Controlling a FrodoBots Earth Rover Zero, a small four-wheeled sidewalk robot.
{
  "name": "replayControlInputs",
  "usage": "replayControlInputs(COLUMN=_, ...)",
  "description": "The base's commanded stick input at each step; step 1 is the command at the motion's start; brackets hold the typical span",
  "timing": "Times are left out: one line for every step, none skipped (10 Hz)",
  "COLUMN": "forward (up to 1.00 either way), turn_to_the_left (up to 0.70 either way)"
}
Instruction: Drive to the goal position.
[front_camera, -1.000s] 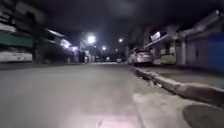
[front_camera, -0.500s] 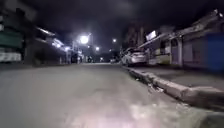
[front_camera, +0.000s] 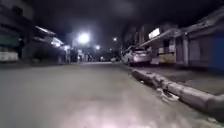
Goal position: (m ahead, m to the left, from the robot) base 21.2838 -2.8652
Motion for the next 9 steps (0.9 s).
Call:
replayControlInputs(forward=1.00, turn_to_the_left=0.00)
replayControlInputs(forward=1.00, turn_to_the_left=0.00)
replayControlInputs(forward=1.00, turn_to_the_left=0.00)
replayControlInputs(forward=1.00, turn_to_the_left=0.00)
replayControlInputs(forward=1.00, turn_to_the_left=0.00)
replayControlInputs(forward=1.00, turn_to_the_left=0.00)
replayControlInputs(forward=1.00, turn_to_the_left=0.00)
replayControlInputs(forward=1.00, turn_to_the_left=0.00)
replayControlInputs(forward=1.00, turn_to_the_left=0.10)
